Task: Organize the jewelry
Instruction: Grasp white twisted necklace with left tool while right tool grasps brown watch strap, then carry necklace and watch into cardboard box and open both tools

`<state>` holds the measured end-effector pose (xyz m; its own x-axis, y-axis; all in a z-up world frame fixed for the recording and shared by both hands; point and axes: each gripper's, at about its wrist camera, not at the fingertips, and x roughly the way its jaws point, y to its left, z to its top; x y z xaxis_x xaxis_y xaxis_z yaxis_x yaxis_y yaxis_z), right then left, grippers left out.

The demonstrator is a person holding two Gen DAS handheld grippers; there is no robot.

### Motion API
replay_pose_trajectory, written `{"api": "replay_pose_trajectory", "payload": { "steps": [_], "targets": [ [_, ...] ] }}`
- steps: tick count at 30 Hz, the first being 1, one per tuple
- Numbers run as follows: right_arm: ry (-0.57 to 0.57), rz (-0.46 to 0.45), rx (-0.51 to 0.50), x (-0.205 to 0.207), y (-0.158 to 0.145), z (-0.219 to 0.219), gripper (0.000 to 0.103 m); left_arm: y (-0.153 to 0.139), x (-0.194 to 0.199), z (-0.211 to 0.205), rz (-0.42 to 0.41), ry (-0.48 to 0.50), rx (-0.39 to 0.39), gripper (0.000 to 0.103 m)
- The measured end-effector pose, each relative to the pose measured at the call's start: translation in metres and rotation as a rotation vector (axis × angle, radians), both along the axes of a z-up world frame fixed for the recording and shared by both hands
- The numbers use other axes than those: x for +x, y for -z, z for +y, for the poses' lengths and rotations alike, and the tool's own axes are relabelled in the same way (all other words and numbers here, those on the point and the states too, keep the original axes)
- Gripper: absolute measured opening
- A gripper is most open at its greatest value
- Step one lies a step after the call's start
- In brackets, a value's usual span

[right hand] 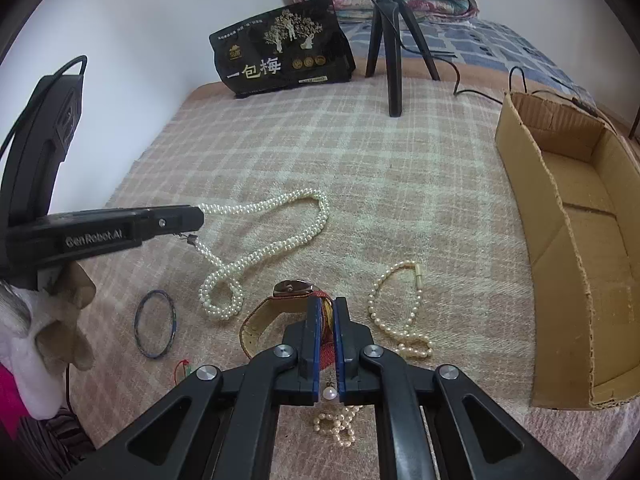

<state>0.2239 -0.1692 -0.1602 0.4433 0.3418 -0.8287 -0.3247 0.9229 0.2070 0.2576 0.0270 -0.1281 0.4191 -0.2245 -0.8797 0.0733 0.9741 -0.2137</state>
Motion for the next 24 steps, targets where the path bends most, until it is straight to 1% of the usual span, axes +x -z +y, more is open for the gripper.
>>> {"api": "replay_pose_trajectory", "payload": {
  "steps": [6, 9, 16, 24],
  "targets": [
    [-0.006, -0.039, -0.022, -0.005, -0.008, 0.001, 0.003, -0.010, 0.001, 0.001, -0.032, -0.014, -0.009, 0.006],
    [-0.010, -0.076, -0.031, -0.008, -0.018, 0.000, 0.003, -0.018, 0.000, 0.001, -0.055, -0.016, -0.008, 0.006],
    [-0.012, -0.167, -0.035, -0.013, -0.048, -0.004, 0.003, -0.044, -0.007, -0.002, -0.122, -0.017, -0.036, 0.006],
    [0.018, -0.220, -0.031, -0.019, -0.067, -0.028, 0.003, -0.072, -0.018, -0.016, -0.182, 0.008, -0.074, 0.006]
  ]
}}
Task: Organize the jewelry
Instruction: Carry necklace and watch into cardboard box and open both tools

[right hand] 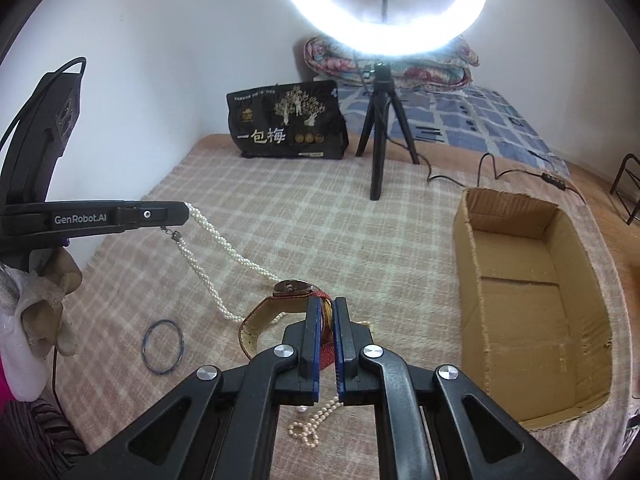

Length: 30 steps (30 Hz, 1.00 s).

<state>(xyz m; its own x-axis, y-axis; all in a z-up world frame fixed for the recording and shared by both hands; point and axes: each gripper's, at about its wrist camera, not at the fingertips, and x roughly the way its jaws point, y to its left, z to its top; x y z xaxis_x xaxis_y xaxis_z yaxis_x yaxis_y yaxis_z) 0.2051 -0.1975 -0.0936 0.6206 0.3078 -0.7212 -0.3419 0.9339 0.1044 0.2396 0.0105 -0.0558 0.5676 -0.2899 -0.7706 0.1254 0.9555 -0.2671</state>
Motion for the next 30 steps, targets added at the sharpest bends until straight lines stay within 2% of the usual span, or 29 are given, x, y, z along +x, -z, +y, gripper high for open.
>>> {"api": "replay_pose_trajectory", "payload": {
  "steps": [8, 17, 30],
  "targets": [
    [0.086, -0.041, 0.001, -0.011, -0.015, -0.049, 0.003, -0.041, -0.009, -0.036, -0.097, 0.062, -0.028, 0.006],
    [0.200, -0.065, -0.003, -0.015, -0.025, -0.108, 0.003, -0.077, 0.005, -0.092, -0.167, 0.153, -0.065, 0.006],
    [0.343, -0.027, 0.003, -0.011, -0.013, -0.177, 0.003, -0.124, 0.044, -0.190, -0.259, 0.283, -0.071, 0.006]
  ]
}}
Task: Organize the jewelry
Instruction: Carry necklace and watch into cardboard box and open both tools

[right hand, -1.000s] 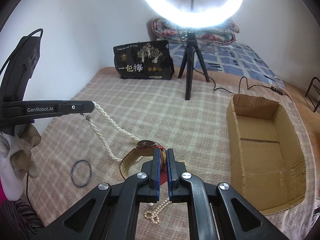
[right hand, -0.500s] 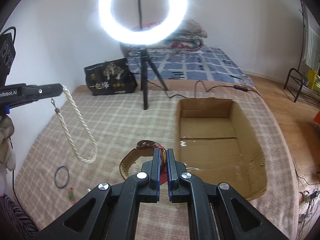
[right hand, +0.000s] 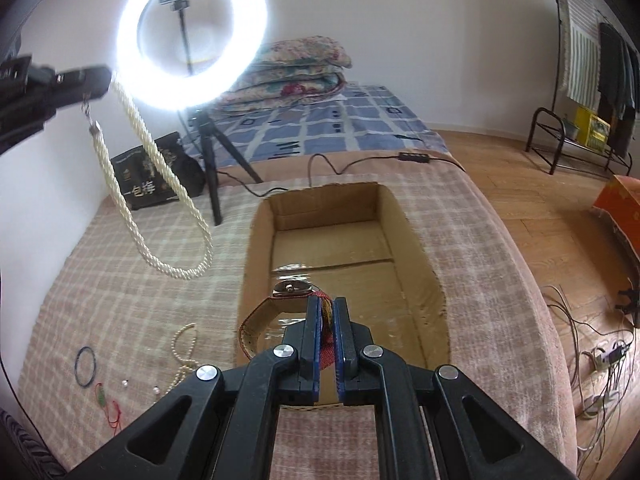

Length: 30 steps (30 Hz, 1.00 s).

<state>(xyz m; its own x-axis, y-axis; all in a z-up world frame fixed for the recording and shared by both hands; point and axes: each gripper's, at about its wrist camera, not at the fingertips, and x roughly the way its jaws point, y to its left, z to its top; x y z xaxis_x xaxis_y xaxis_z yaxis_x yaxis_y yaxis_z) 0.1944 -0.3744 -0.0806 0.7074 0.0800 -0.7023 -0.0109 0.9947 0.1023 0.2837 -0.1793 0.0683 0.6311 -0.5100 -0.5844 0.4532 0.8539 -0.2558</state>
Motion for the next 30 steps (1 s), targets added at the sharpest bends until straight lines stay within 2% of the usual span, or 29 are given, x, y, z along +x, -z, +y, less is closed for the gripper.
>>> {"api": "replay_pose_trajectory", "payload": {
  "steps": [6, 11, 18, 25, 27, 28, 30],
  "targets": [
    [0.042, 0.028, 0.034, 0.004, 0.010, -0.022, 0.003, 0.011, 0.028, -0.043, 0.014, 0.024, 0.026, 0.006],
    [0.051, 0.046, 0.061, 0.007, 0.016, -0.026, 0.003, 0.037, 0.053, -0.068, 0.082, 0.022, 0.045, 0.006],
    [0.026, 0.064, 0.073, 0.010, 0.022, -0.017, 0.003, 0.066, 0.072, -0.089, 0.144, 0.015, 0.068, 0.006],
    [0.025, 0.041, 0.086, 0.009, 0.017, -0.016, 0.006, 0.071, 0.077, -0.094, 0.153, 0.017, 0.077, 0.007],
    [0.029, 0.019, 0.083, 0.008, 0.011, -0.015, 0.036, 0.068, 0.077, -0.091, 0.153, 0.004, 0.076, 0.022],
    [0.034, 0.011, 0.078, 0.008, 0.009, -0.015, 0.040, 0.066, 0.076, -0.087, 0.148, -0.003, 0.067, 0.034],
    [0.039, 0.003, 0.068, 0.007, 0.006, -0.013, 0.055, 0.060, 0.073, -0.082, 0.126, -0.015, 0.066, 0.035]
  ]
}}
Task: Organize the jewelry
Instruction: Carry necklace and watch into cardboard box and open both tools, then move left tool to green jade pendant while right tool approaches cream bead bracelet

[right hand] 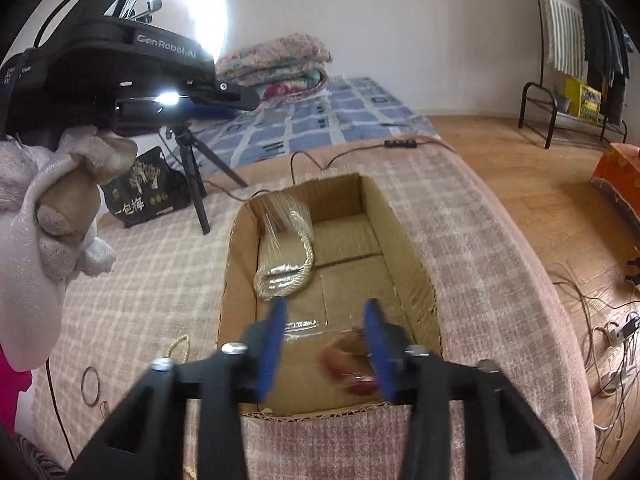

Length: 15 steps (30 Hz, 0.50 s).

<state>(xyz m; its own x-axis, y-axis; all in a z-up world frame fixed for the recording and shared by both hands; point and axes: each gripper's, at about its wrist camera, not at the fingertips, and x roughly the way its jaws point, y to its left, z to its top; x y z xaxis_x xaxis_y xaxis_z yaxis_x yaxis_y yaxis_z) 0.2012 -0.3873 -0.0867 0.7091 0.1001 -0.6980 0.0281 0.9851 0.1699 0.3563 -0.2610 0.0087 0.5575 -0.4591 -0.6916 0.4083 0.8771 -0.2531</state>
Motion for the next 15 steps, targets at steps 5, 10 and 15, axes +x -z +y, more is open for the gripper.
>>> {"api": "replay_pose_trajectory", "payload": {
  "steps": [5, 10, 15],
  "targets": [
    [0.000, -0.015, -0.024, 0.000, -0.007, 0.006, 0.071, -0.008, -0.008, 0.016, -0.018, -0.011, 0.007, 0.035],
    [-0.008, -0.029, -0.028, -0.001, -0.013, 0.010, 0.073, -0.016, -0.018, 0.035, -0.039, -0.033, 0.016, 0.035],
    [-0.019, -0.053, -0.028, -0.003, -0.021, 0.017, 0.076, -0.028, -0.034, 0.060, -0.067, -0.068, 0.033, 0.035]
  ]
}}
